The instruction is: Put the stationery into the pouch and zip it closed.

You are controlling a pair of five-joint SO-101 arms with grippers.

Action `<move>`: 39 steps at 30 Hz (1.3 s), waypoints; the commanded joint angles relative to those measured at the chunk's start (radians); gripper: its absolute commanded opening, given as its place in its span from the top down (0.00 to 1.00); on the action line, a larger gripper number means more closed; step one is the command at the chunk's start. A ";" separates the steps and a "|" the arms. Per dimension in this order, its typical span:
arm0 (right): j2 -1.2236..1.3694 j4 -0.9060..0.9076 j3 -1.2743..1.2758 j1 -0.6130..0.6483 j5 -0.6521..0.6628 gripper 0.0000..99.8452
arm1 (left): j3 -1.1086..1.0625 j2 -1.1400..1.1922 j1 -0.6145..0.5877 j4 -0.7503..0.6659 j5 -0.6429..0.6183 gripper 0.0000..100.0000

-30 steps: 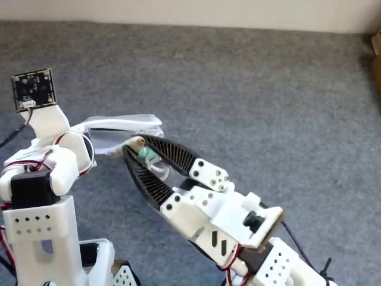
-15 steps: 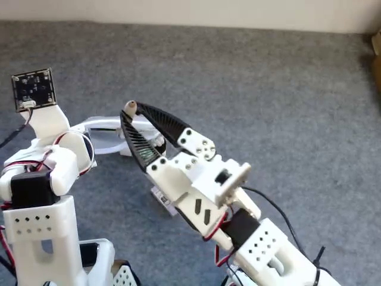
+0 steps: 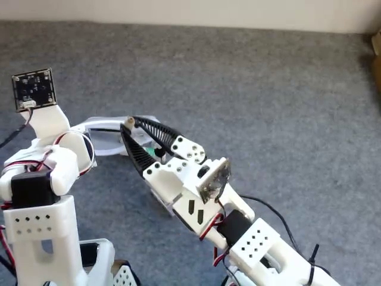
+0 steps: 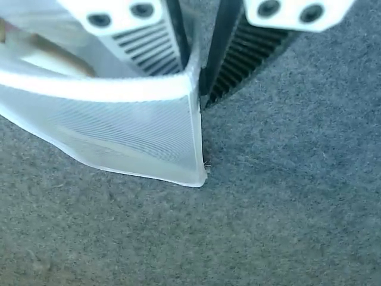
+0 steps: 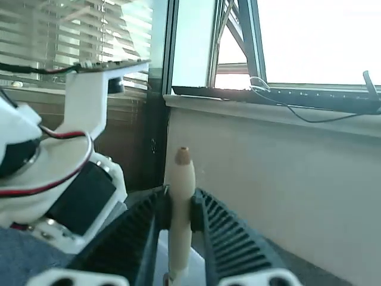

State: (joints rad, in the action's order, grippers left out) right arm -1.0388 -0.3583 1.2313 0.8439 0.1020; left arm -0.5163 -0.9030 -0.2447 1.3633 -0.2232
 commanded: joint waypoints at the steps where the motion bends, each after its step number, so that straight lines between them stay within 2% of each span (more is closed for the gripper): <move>1: 0.001 -0.021 -0.008 -0.007 -0.011 0.91 | 0.028 -0.025 0.016 -0.008 -0.008 0.99; 5: 0.001 -0.016 -0.008 -0.007 -0.011 0.81 | 0.028 -0.025 0.016 -0.008 -0.008 0.99; 16: -0.001 -0.016 -0.008 -0.015 -0.011 0.84 | 0.028 -0.025 0.013 -0.009 -0.009 0.99; 20: -0.001 0.010 -0.012 -0.015 -0.009 0.84 | 0.028 -0.025 -0.054 -0.009 -0.009 0.99; 24: -0.001 0.206 -0.024 -0.013 -0.011 0.84 | 0.028 -0.025 -0.104 -0.017 -0.011 0.99; 29: -0.001 0.424 -0.134 -0.013 -0.011 0.84 | -0.001 -0.025 -0.107 -0.044 -0.014 0.99; 34: 0.001 0.714 -0.259 -0.013 -0.012 0.84 | -0.008 -0.025 -0.206 -0.058 -0.087 0.99; 39: 0.010 0.954 -0.400 -0.013 -0.068 0.84 | -0.015 -0.025 -0.223 -0.064 -0.089 0.99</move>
State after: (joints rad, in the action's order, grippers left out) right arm -1.0357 0.4764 0.9613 0.8439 0.0606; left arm -0.5439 -0.9030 -0.4519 1.3249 -0.2954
